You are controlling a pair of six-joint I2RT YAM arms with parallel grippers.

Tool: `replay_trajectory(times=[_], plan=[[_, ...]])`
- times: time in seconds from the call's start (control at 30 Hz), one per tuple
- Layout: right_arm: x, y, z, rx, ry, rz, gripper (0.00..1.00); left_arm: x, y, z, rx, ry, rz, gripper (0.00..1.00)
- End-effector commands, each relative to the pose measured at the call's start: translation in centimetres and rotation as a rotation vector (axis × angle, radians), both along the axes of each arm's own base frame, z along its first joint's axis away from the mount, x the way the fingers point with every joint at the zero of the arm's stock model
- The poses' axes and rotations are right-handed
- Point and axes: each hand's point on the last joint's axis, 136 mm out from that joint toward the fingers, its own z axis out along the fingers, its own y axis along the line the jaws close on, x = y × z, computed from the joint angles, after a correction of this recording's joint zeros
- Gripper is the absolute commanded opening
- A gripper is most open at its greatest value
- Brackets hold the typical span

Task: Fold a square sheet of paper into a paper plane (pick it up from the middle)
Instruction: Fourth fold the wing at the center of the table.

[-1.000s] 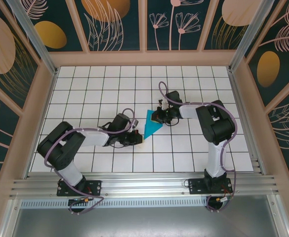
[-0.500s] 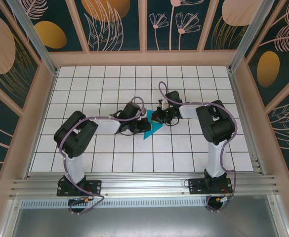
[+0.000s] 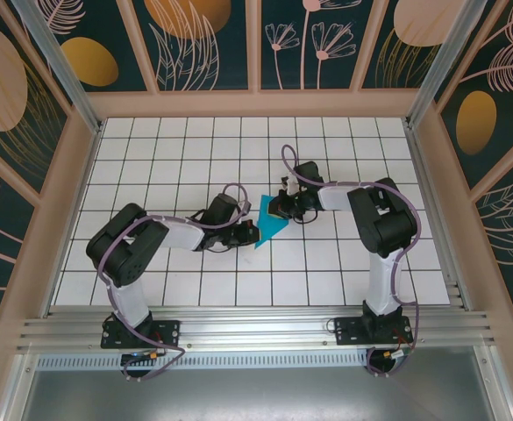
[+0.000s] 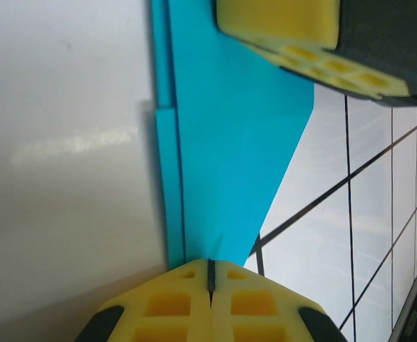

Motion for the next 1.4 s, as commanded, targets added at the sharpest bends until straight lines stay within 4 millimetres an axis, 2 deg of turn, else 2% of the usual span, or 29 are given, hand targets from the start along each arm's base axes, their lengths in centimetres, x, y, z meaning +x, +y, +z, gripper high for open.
replay_trajectory(times=[0.0,0.17,0.27,0.47,0.63,0.7,0.8,0.93,1.07,1.37], plan=[[-1.5,-3.0,-5.7,-0.205,0.073,-0.042,0.09,-5.4,3.0,-3.7,0.121,0.206,-0.053,0.00],[-1.4,-3.0,-5.5,-0.204,0.069,-0.043,0.09,-6.1,3.8,-3.7,0.159,0.212,-0.066,0.00],[-1.5,-2.8,-5.3,-0.195,0.069,-0.039,0.10,-5.4,3.1,-2.0,0.125,0.178,-0.071,0.00],[-0.7,-1.8,-3.4,-0.146,0.034,-0.023,0.12,-1.6,1.3,4.0,0.062,0.003,-0.044,0.01],[1.0,-0.7,1.2,-0.077,-0.052,-0.017,0.18,2.9,0.4,6.6,0.063,-0.099,0.034,0.02],[1.7,-0.8,3.0,-0.071,-0.086,-0.029,0.22,4.2,0.3,6.8,0.073,-0.117,0.051,0.03],[2.3,-2.1,5.1,-0.073,-0.119,-0.077,0.27,6.1,-0.5,6.0,0.096,-0.119,0.063,0.04],[1.8,-4.2,6.0,-0.071,-0.127,-0.130,0.31,7.5,-1.4,5.4,0.104,-0.125,0.053,0.07],[0.3,-5.9,4.9,-0.090,-0.090,-0.167,0.33,7.8,-1.9,4.3,0.119,-0.113,0.031,0.12],[-2.1,-5.9,3.2,-0.041,-0.021,-0.187,0.39,7.9,-1.0,1.4,0.213,-0.086,0.027,0.16]])
